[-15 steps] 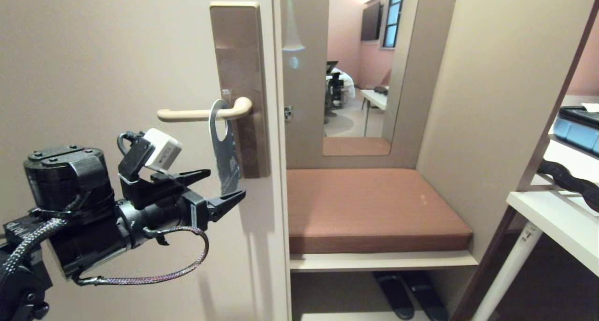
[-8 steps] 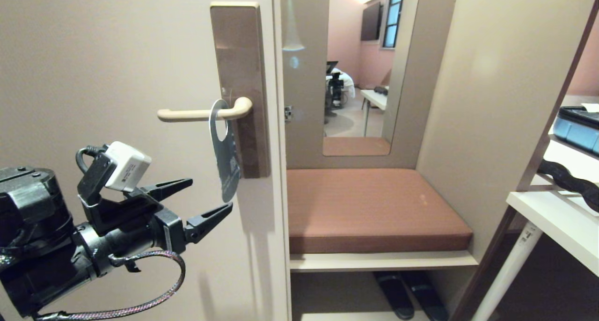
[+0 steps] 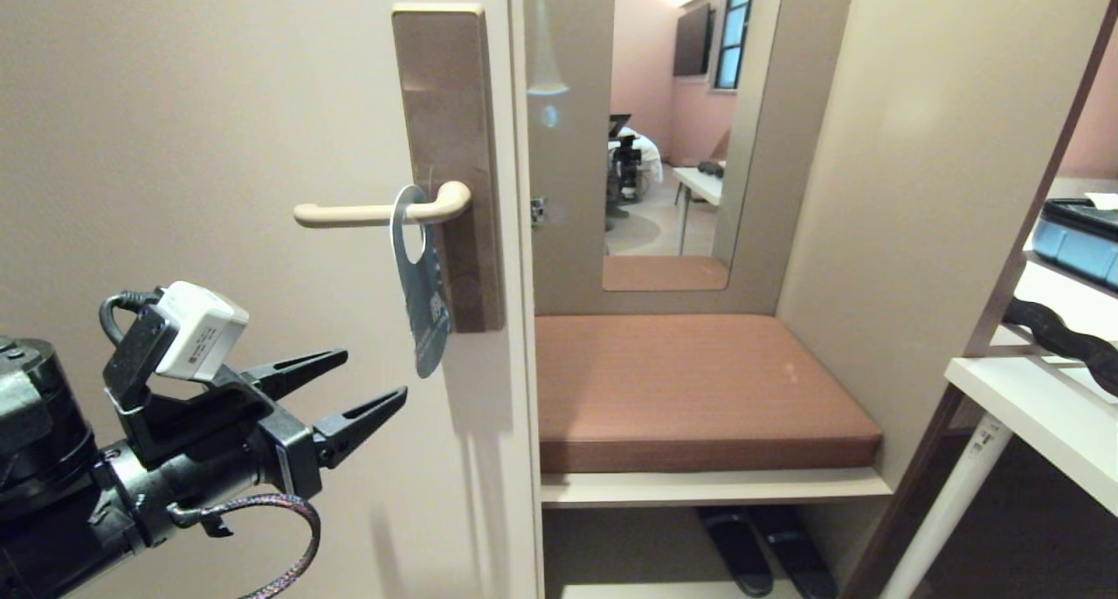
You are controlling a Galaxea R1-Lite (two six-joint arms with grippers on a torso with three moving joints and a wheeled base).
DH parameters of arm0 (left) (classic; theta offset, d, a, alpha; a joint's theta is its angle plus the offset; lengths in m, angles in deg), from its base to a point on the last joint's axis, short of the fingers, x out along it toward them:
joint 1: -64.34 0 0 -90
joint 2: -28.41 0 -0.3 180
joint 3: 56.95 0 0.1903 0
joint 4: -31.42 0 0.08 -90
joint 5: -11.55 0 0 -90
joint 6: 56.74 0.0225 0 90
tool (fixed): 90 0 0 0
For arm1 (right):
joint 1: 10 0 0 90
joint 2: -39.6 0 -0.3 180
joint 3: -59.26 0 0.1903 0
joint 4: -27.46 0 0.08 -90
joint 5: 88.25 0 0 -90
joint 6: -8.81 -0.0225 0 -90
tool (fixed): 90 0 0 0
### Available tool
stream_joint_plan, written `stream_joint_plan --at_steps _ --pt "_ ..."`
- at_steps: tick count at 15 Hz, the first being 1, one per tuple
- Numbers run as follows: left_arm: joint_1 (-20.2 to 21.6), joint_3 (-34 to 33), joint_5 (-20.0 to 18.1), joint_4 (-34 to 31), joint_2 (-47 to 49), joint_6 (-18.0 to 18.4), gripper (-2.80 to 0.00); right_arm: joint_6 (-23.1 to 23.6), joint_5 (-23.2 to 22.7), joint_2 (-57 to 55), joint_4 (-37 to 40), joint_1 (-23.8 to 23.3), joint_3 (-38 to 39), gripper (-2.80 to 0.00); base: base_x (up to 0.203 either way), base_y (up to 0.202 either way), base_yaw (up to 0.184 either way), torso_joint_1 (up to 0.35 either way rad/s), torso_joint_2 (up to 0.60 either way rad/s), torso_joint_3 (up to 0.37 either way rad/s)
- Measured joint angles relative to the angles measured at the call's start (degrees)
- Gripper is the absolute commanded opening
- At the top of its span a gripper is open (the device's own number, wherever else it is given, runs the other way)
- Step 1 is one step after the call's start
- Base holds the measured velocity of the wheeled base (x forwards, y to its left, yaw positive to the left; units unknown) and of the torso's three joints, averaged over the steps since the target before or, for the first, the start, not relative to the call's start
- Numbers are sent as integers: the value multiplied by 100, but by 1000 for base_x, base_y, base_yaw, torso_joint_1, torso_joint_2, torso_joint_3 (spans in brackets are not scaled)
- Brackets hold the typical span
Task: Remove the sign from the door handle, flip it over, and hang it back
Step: Hang the sign back with the other side facing out
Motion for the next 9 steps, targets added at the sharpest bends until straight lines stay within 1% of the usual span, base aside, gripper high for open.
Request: stream_joint_plan --at_steps 6,9 --pt "78 34 -18 3 -33 -16 -280 2 3 0 -2 0 0 -280 0 0 0 0 0 0" --pt "182 185 -18 0 34 -16 -280 2 3 0 1 0 0 -280 0 0 0 0 0 0"
